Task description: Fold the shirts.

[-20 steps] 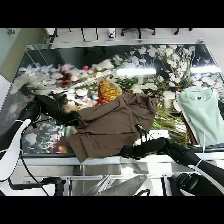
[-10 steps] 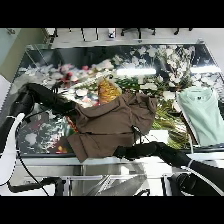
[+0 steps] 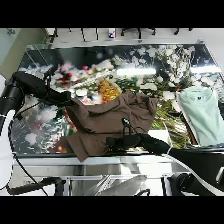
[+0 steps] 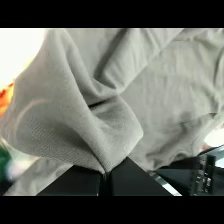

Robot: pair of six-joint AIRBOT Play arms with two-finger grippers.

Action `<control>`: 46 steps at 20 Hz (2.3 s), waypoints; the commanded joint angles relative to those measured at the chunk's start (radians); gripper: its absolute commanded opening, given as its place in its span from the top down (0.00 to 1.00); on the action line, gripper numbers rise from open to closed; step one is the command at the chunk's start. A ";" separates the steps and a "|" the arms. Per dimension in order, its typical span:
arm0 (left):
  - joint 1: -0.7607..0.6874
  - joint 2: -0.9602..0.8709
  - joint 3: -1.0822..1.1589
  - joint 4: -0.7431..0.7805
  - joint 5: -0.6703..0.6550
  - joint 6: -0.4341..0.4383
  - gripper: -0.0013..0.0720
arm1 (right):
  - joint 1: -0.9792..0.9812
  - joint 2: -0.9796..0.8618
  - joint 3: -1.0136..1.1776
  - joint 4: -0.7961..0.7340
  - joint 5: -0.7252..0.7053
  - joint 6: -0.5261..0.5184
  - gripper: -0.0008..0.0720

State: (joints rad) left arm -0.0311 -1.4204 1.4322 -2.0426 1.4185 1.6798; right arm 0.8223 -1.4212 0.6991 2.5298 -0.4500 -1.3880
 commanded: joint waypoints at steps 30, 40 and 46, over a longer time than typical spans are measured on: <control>0.351 0.719 0.073 -0.237 -0.487 -0.325 0.96 | -0.642 0.647 0.800 -0.232 -0.482 -0.236 0.96; 0.019 0.092 -0.099 0.039 -0.609 -0.182 0.96 | -0.647 0.007 0.789 -0.563 -0.555 -0.172 0.96; 0.023 -0.153 -0.099 0.023 -0.608 -0.182 0.96 | -0.646 -0.254 0.789 -0.552 -0.536 -0.171 0.96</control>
State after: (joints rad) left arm -0.0044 -1.4673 1.3361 -2.0281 0.8154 1.4952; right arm 0.1764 -1.5597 1.4883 1.9858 -0.9867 -1.5631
